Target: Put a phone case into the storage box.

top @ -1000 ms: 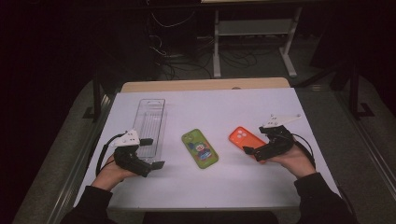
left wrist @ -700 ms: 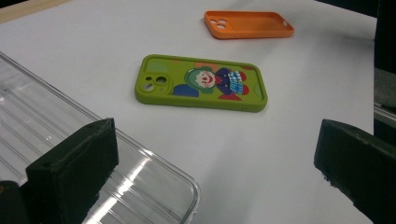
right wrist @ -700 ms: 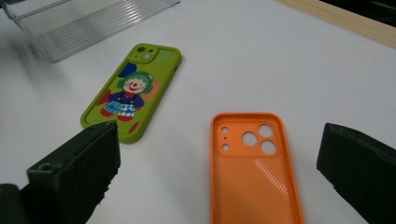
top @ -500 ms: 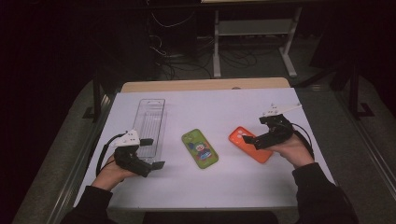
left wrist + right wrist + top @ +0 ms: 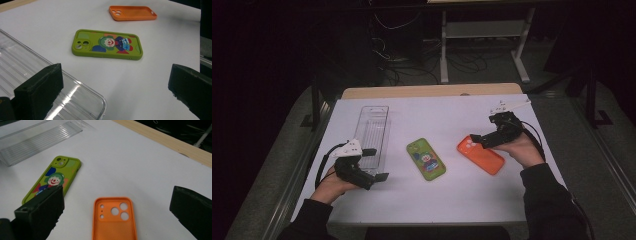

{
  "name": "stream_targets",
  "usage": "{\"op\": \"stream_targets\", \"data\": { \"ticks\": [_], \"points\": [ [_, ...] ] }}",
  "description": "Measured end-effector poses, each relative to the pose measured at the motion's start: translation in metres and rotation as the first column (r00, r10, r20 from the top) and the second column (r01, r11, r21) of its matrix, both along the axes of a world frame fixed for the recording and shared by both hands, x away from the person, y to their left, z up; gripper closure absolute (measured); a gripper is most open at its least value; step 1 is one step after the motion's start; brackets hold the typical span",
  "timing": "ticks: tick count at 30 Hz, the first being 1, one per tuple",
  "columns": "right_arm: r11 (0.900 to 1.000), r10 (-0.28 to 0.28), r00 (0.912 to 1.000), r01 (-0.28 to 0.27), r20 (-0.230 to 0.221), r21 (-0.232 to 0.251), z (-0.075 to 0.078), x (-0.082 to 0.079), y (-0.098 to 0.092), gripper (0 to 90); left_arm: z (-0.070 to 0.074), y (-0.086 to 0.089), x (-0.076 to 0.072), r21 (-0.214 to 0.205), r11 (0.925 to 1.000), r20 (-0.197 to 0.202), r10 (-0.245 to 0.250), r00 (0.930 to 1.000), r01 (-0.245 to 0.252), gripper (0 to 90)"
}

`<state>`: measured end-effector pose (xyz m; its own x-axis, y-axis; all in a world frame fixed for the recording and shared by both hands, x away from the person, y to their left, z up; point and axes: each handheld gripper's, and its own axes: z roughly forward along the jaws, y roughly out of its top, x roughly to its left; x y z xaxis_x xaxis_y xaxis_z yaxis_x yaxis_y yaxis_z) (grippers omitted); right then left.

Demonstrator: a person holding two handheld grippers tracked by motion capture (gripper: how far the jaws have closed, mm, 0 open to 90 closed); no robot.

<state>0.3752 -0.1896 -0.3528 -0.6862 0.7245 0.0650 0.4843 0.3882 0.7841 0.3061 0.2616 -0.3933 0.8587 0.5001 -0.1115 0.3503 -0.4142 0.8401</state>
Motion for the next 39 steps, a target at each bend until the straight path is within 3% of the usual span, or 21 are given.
{"op": "stream_targets", "data": {
  "ticks": [13,23,39],
  "points": [
    [0.9996,-0.022,0.9997,0.022,0.007,-0.019,0.004,0.012,0.004,0.0,0.0,0.0,0.0,-0.01,0.9999,0.003,0.003,1.0,-0.003,0.0],
    [0.9989,-0.024,0.9996,0.024,-0.014,-0.04,0.0,0.013,-0.001,0.0,0.0,0.0,0.0,-0.005,1.0,0.004,-0.003,1.0,0.003,0.0],
    [0.9933,-0.029,0.9931,0.016,-0.114,-0.114,-0.019,0.013,-0.006,0.0,0.0,0.0,0.0,-0.004,1.0,0.006,-0.007,1.0,0.007,0.0]
  ]
}}
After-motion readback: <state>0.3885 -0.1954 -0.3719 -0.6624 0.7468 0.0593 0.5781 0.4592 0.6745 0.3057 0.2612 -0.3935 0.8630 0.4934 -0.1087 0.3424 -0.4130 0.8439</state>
